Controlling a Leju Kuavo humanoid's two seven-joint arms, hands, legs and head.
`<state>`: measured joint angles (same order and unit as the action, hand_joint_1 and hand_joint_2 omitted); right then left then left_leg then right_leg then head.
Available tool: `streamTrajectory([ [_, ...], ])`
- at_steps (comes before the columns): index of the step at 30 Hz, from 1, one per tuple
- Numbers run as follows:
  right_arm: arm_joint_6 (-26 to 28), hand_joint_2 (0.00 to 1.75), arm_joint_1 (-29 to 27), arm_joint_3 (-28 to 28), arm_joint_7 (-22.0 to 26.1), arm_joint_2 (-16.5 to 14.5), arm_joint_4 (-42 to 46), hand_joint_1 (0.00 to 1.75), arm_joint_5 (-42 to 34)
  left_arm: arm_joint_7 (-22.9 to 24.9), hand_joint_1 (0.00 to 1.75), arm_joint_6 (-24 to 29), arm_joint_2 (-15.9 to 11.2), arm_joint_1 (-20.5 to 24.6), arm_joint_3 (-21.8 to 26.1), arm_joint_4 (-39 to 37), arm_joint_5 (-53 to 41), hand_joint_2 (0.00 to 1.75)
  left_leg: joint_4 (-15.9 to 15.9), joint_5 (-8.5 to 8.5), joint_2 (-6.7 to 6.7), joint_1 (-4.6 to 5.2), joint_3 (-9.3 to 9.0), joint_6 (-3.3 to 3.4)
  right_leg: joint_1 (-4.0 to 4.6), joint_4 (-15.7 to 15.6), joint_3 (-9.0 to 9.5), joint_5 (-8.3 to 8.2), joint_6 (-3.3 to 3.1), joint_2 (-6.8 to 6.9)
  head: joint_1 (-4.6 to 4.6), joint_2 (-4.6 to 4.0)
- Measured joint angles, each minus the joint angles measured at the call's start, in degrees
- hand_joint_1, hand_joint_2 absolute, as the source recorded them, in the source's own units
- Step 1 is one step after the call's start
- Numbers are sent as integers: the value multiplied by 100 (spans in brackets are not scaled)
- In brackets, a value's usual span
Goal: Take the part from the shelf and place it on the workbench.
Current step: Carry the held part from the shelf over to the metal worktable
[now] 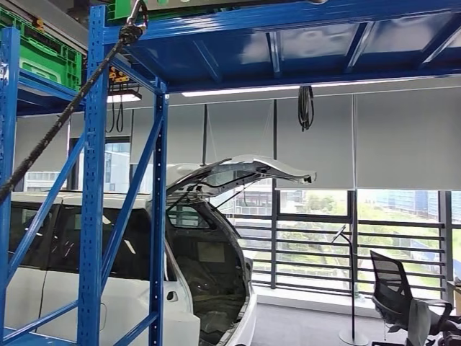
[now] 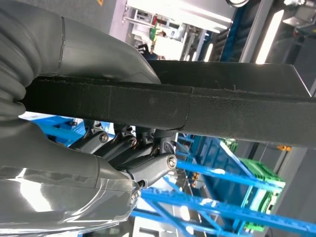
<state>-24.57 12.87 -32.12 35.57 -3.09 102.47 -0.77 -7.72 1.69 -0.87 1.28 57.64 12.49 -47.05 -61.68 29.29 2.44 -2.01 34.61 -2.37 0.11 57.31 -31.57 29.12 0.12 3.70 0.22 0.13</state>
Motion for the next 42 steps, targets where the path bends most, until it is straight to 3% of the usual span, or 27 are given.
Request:
streamTrajectory([
  [2, 0, 175, -9, 1, 11, 25, -7, 175, 35, 52, 0, 44, -22, 6, 47, 12, 25, 175, 166, -16, 106, 34, -54, 86, 30, 93, -27, 51, 64, 80, -4, 0],
  [4, 3, 175, -13, 0, 17, 49, -10, 175, 66, 109, 0, 108, -49, -12, 99, 20, 39, 175, 156, -49, 2, 51, -27, 190, 24, 113, -21, 65, 98, 156, -9, 0],
  [6, 13, 175, -13, 2, 16, 70, -13, 175, 81, 162, 0, 174, -73, -33, 156, 24, 41, 175, 165, -86, -82, 48, -10, 262, -12, 236, -51, 209, 146, 25, -9, 0],
  [8, 34, 175, -23, 3, 5, 101, -15, 175, 92, 199, 0, 231, -94, -34, 197, 40, 35, 175, 171, -122, -176, 41, 25, 320, -38, 773, -259, 590, 192, -226, -9, 0],
  [10, 60, 175, -65, 4, -12, 140, -17, 175, 108, 222, 0, 297, -105, -33, 219, 57, 16, 175, 170, -153, -296, 53, 63, 354, -41, 1522, -560, 936, 199, -316, -9, 0],
  [11, 72, 175, -95, 5, -21, 159, -18, 175, 116, 229, 0, 329, -107, -40, 226, 61, 2, 175, 170, -167, -362, 63, 76, 360, -40, 1711, -624, 970, 187, -327, -9, 0],
  [12, 81, 175, -123, 5, -27, 172, -18, 175, 126, 233, 0, 360, -108, -51, 233, 63, -16, 175, 170, -180, -429, 73, 82, 359, -39, 1672, -581, 892, 165, -341, -9, 0],
  [13, 92, 175, -142, 5, -32, 180, -17, 175, 135, 233, 0, 387, -109, -60, 238, 64, -36, 175, 170, -192, -498, 83, 84, 353, -34, 1396, -428, 716, 131, -376, -9, 0],
  [15, 119, 175, -160, 4, -41, 185, -7, 175, 161, 173, 0, 433, -100, -67, 242, 66, -84, 175, 172, -224, -630, 88, 99, 332, -25, 582, -17, 355, 22, -633, -9, 0],
  [17, 151, 175, -188, 3, -52, 186, 15, 175, 188, 47, 0, 486, -88, -59, 242, 81, -137, 175, 176, -273, -755, 46, 149, 275, -5, 130, 181, 207, -55, -875, -8, 0],
  [18, 163, 175, -204, 3, -57, 187, 25, 175, 199, -15, 0, 516, -85, -60, 243, 91, -159, 175, 187, -305, -819, 24, 179, 230, 7, 96, 183, 208, -68, -898, -7, 0],
  [20, 177, 175, -221, 1, -63, 185, 52, 175, 216, -90, 0, 562, -89, -84, 251, 108, -200, 175, 213, -338, -860, 14, 222, 150, 5, 9, 194, 152, -83, -743, -6, 0],
  [22, 182, 175, -232, 1, -63, 178, 78, 175, 224, -115, 0, 578, -90, -103, 269, 110, -222, 175, 30, -161, -631, 49, 317, 107, -21, -105, 211, 78, -114, -575, -3, 0],
  [23, 186, 175, -246, 1, -64, 175, 84, 175, 227, -124, 0, 584, -91, -100, 277, 113, -227, 175, -235, 29, -475, 56, 419, 95, -24, -132, 207, 56, -123, -487, -2, 0],
  [25, 191, 175, -292, 2, -67, 175, 87, 175, 240, -154, 0, 596, -96, -80, 287, 118, -232, 175, -943, 405, -340, 52, 673, 50, -13, -130, 185, 50, -134, -307, -1, 0],
  [26, 192, 175, -313, 1, -69, 175, 87, 175, 252, -181, 0, 595, -97, -79, 294, 120, -233, 175, -1179, 488, -322, 48, 732, 28, -11, -125, 179, 50, -133, -219, -1, 0],
  [27, 195, 175, -329, -1, -70, 176, 88, 175, 261, -216, 0, 579, -100, -86, 308, 123, -233, 175, -1211, 467, -304, 45, 692, 11, -10, -119, 175, 51, -131, -138, -1, 0],
  [29, 221, 175, -347, -3, -69, 176, 105, 175, 283, -288, 0, 509, -118, -104, 354, 137, -238, 175, -607, 161, -195, 41, 294, -2, -11, -95, 178, 67, -108, -3, -1, 0],
  [31, 273, 175, -360, -3, -62, 177, 141, 175, 309, -358, 0, 440, -142, -101, 401, 159, -261, 175, 106, -66, 28, 76, -102, 42, 17, -44, 165, 101, -55, 105, -2, 0],
  [33, 337, 175, -385, -3, -32, 179, 172, 175, 365, -453, 0, 397, -162, -96, 448, 178, -298, 175, 305, -83, 109, 116, -175, 124, 49, -7, 147, 116, -11, 197, -2, 0],
  [34, 372, 175, -399, -3, -9, 180, 182, 175, 398, -505, 0, 371, -174, -101, 472, 185, -325, 175, 304, -101, 54, 117, -152, 169, 48, 1, 147, 114, 4, 243, -3, 0],
  [35, 400, 175, -412, -3, 18, 180, 192, 175, 428, -552, 0, 338, -185, -107, 493, 190, -357, 175, 307, -114, 6, 115, -138, 204, 39, 7, 145, 132, 27, 256, -3, 0],
  [37, 440, 175, -422, -2, 63, 183, 224, 175, 460, -627, 0, 271, -216, -101, 526, 199, -421, 175, 324, -152, -81, 94, -118, 277, 11, 198, 76, 310, 80, 72, -3, 0],
  [39, 454, 175, -440, 4, 91, 193, 256, 175, 474, -677, 0, 227, -246, -61, 553, 206, -463, 175, 328, -182, -180, 80, -86, 328, -15, 843, -192, 700, 122, -220, -3, 0],
  [40, 455, 175, -459, 9, 99, 203, 265, 175, 477, -691, 0, 213, -258, -41, 565, 207, -480, 175, 328, -194, -240, 82, -70, 344, -23, 1258, -370, 885, 132, -298, -3, 0],
  [41, 456, 175, -479, 15, 103, 213, 266, 175, 478, -699, 0, 204, -263, -31, 577, 207, -491, 175, 327, -204, -303, 85, -59, 352, -26, 1554, -498, 973, 135, -326, -3, 0],
  [42, 458, 175, -496, 22, 105, 222, 266, 175, 479, -703, 0, 197, -267, -27, 588, 207, -501, 175, 326, -212, -367, 89, -53, 353, -25, 1661, -537, 951, 128, -339, -3, 0],
])
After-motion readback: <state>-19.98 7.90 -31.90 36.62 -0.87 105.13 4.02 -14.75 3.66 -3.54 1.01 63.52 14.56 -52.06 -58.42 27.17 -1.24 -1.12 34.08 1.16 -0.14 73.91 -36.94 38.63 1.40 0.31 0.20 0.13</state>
